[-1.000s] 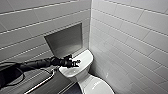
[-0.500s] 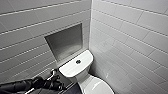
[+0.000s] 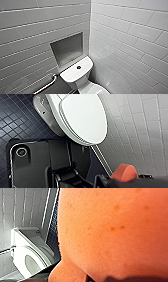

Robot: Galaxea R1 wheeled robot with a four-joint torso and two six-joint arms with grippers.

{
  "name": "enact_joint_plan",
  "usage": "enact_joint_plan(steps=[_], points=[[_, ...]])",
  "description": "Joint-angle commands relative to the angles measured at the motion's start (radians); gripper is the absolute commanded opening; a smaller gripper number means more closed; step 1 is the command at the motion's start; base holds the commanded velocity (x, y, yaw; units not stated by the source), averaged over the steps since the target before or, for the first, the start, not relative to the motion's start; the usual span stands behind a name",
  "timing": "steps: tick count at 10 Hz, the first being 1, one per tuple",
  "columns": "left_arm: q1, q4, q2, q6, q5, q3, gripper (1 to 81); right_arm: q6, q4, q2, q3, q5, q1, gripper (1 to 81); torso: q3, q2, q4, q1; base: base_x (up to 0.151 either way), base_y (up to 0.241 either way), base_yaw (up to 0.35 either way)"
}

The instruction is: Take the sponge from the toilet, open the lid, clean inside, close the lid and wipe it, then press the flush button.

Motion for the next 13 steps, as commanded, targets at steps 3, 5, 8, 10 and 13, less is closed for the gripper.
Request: enact_joint_plan(steps=[3, 5, 8, 10, 13], points=[[0.409, 0.262, 0.166, 0.003, -0.255, -0.177, 1.0, -0.005, 0.001, 0.026, -0.062, -0.08, -0.013, 1.0, 0.101, 0.0, 0.0, -0.001, 0.0, 0.0, 0.0], [0.484, 0.267, 0.259, 0.003, -0.302, -0.338, 1.0, -0.005, 0.002, 0.045, -0.09, -0.08, -0.015, 1.0, 0.095, -0.002, 0.0, -0.003, 0.0, 0.0, 0.0], [0.559, 0.249, 0.363, -0.011, -0.43, -0.525, 1.0, -0.005, 0.005, 0.054, -0.102, -0.08, -0.024, 1.0, 0.103, -0.002, 0.0, -0.004, 0.0, 0.0, 0.0], [0.59, 0.172, 0.443, -0.014, -0.494, -0.668, 1.0, -0.005, 0.008, 0.072, -0.131, -0.08, -0.025, 1.0, 0.103, -0.003, 0.0, -0.004, 0.0, 0.0, 0.0], [0.601, 0.176, 0.53, -0.016, -0.497, -0.791, 1.0, -0.005, 0.012, 0.089, -0.168, -0.08, -0.025, 1.0, 0.16, -0.003, 0.0, -0.004, 0.0, 0.0, 0.0]])
